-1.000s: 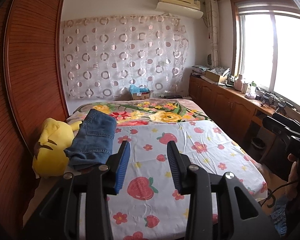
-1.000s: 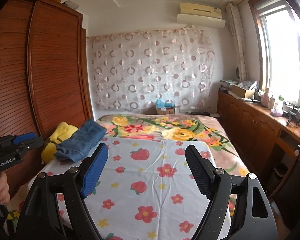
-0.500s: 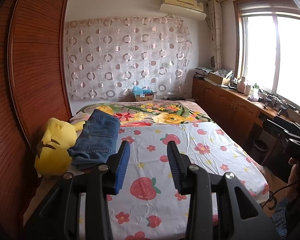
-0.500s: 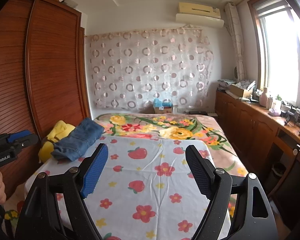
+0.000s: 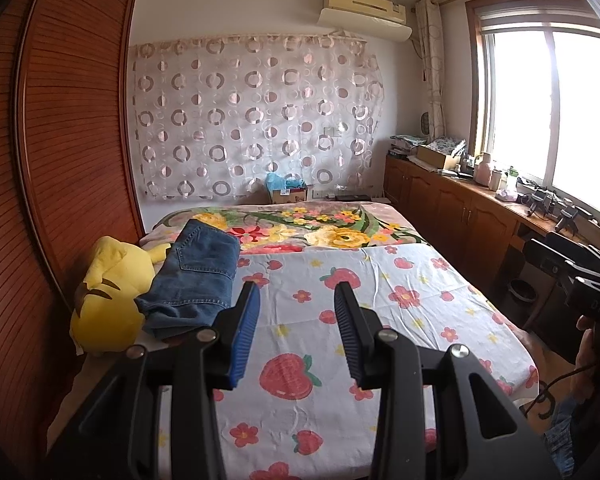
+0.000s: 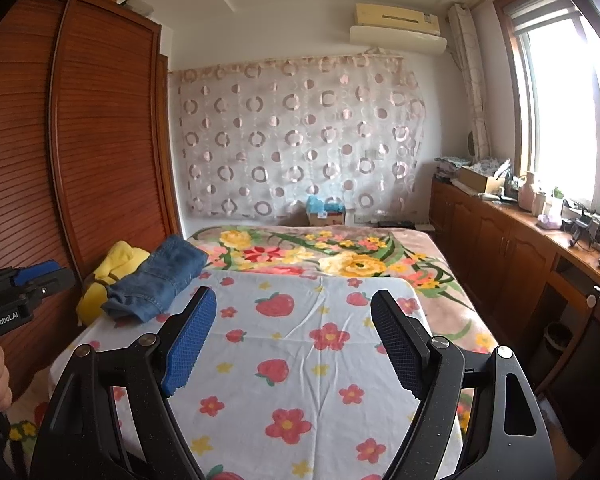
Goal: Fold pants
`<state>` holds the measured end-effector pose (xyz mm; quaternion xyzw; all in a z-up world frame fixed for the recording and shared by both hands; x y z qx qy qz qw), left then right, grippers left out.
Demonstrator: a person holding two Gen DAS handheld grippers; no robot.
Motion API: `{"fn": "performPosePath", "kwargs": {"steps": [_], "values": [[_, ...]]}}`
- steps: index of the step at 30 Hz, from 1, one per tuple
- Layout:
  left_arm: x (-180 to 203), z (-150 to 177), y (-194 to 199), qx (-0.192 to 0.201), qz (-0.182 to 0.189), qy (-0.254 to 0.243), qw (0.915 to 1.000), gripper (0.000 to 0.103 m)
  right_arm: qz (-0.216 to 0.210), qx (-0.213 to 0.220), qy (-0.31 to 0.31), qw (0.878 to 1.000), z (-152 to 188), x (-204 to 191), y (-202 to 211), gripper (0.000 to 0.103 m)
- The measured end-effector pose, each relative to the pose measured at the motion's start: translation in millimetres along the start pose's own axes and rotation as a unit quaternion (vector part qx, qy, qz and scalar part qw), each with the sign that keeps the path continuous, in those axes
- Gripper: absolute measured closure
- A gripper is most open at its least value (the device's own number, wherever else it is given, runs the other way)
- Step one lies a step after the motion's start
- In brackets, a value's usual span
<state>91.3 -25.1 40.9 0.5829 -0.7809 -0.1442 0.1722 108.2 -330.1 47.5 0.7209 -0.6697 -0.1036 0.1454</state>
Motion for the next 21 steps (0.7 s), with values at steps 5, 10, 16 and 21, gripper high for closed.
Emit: {"fn": "performPosePath", "kwargs": {"steps": [5, 10, 16, 21], "values": [[-0.1, 0.1, 0.1, 0.001, -0.001, -0.002, 1.0000, 0.065, 0.000, 0.000, 0.000, 1.000, 1.3, 0.8, 0.3, 0.021], [0.4, -1.9, 2.2, 0.003, -0.005, -0.002, 1.0000, 0.065, 0.002, 0.003, -0.002, 1.000, 0.4, 1.4, 1.5, 0.021], [2.7, -4.5, 3.6, 0.008, -0.011, -0.004, 0.9999, 0.065, 0.005, 0.005, -0.004, 1.000, 0.4, 0.8, 2.2, 0.021], [2.3, -4.0, 3.7, 0.007, -0.011, -0.004, 0.9999, 0.065, 0.005, 0.004, -0.004, 1.000, 0.7, 1.2, 1.8, 0.021]]}}
Point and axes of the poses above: each gripper's, at about its wrist camera, not at the fingertips, and y roughly against the way its jaws point, x to its right, z to its underside, the point moved 5 cm from there along -y, roughly the way its jaws point, and after that the axes turned 9 degrees about z, right-handed, at the moved point
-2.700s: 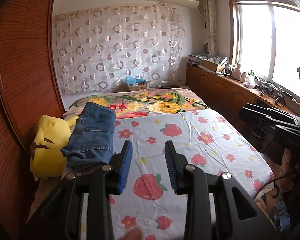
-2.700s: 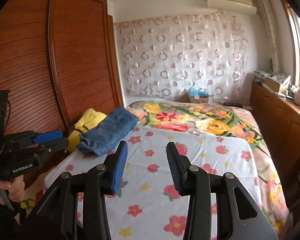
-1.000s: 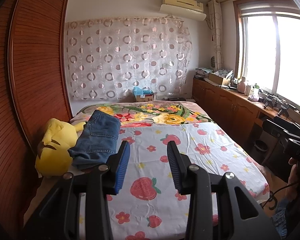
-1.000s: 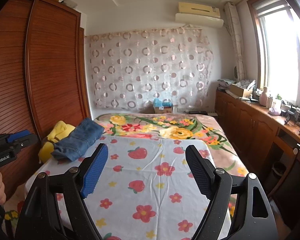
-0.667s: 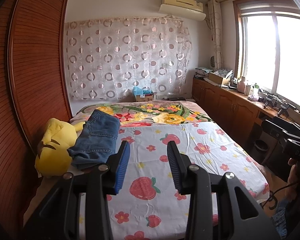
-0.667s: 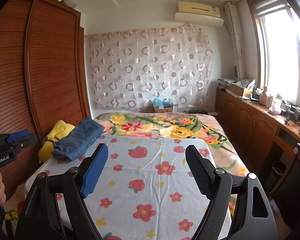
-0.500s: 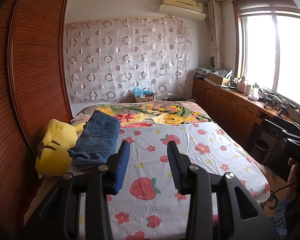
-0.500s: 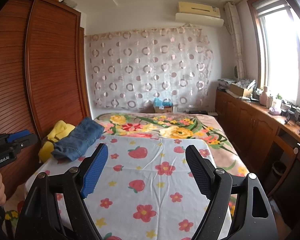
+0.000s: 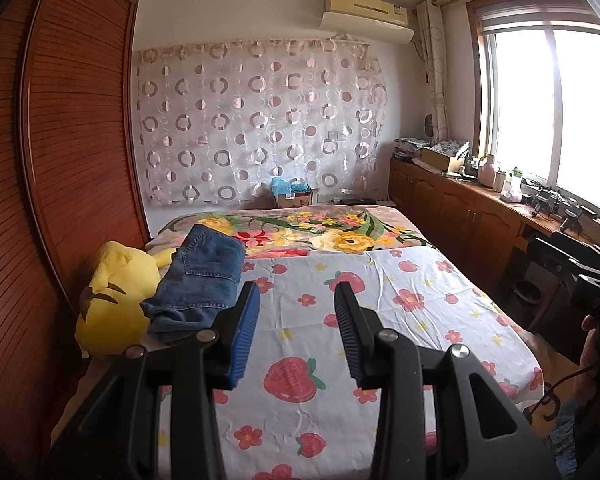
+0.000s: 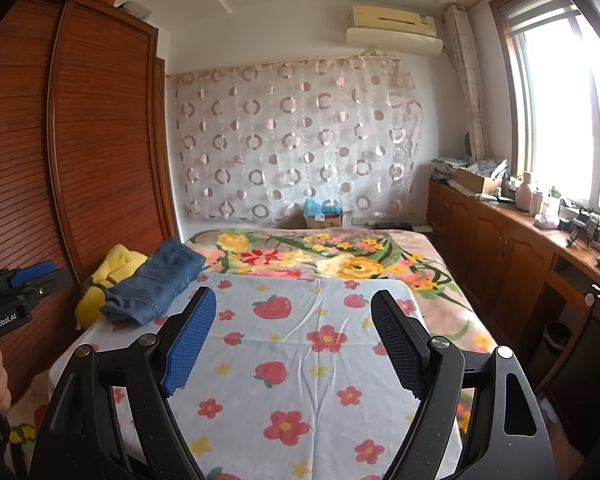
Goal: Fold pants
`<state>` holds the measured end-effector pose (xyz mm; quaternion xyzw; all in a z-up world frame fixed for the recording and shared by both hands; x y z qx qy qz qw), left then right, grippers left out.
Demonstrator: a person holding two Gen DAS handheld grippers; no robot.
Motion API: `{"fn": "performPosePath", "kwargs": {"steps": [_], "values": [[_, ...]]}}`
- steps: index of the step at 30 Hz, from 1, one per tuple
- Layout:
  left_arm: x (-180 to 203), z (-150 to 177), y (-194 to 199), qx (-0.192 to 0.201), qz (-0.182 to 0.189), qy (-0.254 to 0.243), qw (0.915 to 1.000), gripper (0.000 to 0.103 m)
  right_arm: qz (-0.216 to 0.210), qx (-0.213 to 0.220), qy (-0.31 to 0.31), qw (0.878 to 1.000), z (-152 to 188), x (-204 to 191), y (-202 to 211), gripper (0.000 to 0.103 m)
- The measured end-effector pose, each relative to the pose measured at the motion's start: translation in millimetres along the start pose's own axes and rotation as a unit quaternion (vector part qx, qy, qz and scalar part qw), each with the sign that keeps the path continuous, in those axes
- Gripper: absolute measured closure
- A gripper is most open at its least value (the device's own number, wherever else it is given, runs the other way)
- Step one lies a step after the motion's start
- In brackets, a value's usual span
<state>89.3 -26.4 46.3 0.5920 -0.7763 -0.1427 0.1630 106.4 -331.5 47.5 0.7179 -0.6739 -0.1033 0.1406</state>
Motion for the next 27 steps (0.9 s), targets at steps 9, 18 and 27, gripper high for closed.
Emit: {"fn": "performPosePath", "kwargs": {"steps": [9, 18, 27], "values": [[0.1, 0.4, 0.0, 0.000, 0.000, -0.001, 1.0000, 0.065, 0.000, 0.001, 0.000, 1.000, -0.1, 0.0, 0.2, 0.021], [0.3, 0.8, -0.1, 0.001, 0.000, -0.001, 1.0000, 0.065, 0.000, 0.000, 0.000, 1.000, 0.1, 0.2, 0.0, 0.021], [1.4, 1.7, 0.6, 0.001, 0.000, -0.001, 1.0000, 0.065, -0.001, 0.000, 0.000, 1.000, 0.0, 0.4, 0.0, 0.021]]}}
Point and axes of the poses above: each gripper's, at about its wrist camera, not at the fingertips, and y roughly against the way its jaws point, x to its right, z to its underside, the point moved 5 cm from there along -y, roughly the way its jaws point, and after that the axes turned 9 degrees about z, right-handed, at the moved point
